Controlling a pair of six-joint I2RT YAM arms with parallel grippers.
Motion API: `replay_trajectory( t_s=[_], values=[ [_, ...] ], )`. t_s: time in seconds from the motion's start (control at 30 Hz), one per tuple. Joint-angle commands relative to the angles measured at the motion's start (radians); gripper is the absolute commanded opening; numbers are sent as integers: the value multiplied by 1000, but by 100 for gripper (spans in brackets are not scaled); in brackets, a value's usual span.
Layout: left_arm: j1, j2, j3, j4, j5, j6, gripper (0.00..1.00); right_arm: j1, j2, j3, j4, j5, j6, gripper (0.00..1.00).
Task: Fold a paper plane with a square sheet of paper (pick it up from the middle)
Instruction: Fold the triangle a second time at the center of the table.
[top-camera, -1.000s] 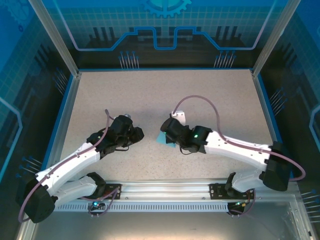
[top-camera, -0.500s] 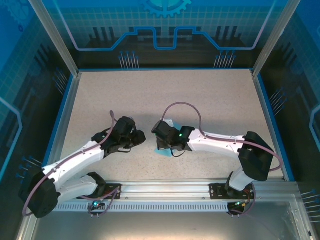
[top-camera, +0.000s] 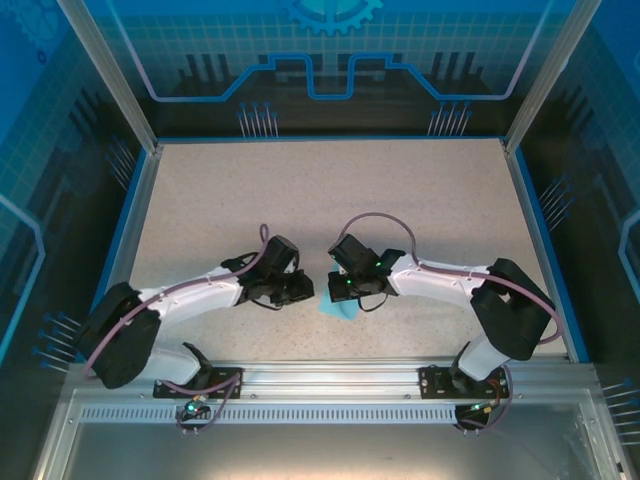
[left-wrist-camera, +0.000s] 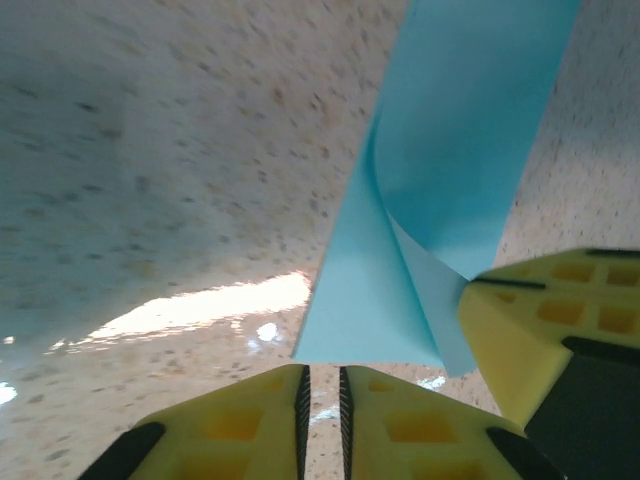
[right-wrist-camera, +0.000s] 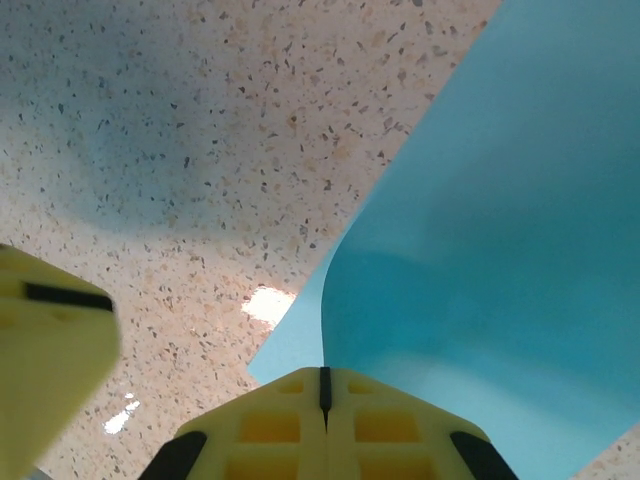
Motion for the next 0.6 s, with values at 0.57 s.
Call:
replay_trajectory(
  t_s=[0.57],
  values=[
    [-107,204,57,217,145,-64,13,-75,-67,-168,170,-106,-7,0]
  ],
)
